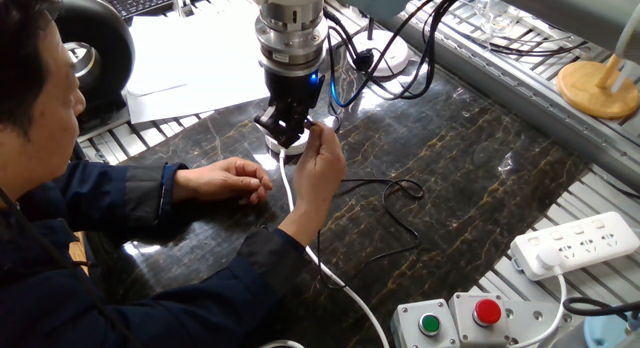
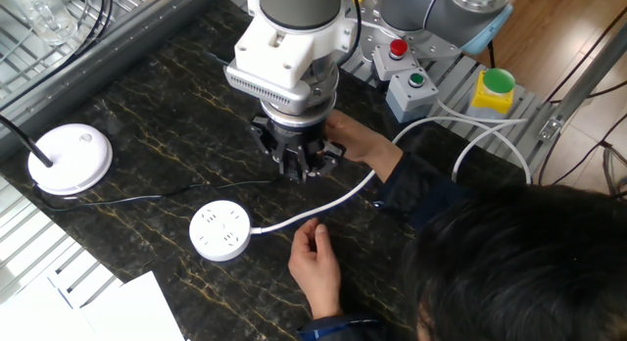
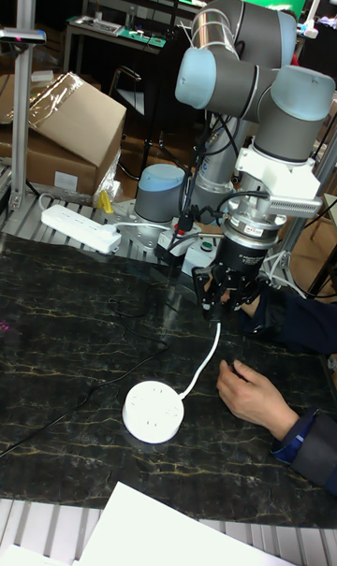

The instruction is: Plug in the power cord of the desk lamp, turn on the socket, and light up the desk lamp

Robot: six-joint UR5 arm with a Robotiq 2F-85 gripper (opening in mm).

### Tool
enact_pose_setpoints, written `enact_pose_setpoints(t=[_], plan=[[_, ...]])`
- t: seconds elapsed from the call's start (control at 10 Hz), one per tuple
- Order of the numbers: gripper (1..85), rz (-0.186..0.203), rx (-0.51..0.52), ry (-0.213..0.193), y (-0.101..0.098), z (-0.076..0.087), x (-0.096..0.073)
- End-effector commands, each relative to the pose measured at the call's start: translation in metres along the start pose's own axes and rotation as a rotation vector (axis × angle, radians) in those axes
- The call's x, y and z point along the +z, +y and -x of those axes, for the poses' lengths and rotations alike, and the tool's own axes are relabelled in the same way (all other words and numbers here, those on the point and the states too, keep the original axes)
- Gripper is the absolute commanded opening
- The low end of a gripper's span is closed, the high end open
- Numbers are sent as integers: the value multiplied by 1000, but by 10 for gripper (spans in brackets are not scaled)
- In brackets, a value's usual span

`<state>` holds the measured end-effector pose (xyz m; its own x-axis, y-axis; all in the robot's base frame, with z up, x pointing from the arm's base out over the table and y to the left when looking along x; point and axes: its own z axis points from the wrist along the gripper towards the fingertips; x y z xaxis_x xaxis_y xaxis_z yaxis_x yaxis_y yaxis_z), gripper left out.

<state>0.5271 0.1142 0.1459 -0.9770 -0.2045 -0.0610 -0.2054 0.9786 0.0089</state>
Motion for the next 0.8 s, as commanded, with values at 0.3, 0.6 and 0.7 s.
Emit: enact_pose_setpoints(t=[0.3, 0.6, 0.7], plan=[[353, 20, 14, -5, 3, 2, -2], [303, 24, 13, -8, 4, 3, -2], [263, 24, 16, -9, 4, 3, -1]])
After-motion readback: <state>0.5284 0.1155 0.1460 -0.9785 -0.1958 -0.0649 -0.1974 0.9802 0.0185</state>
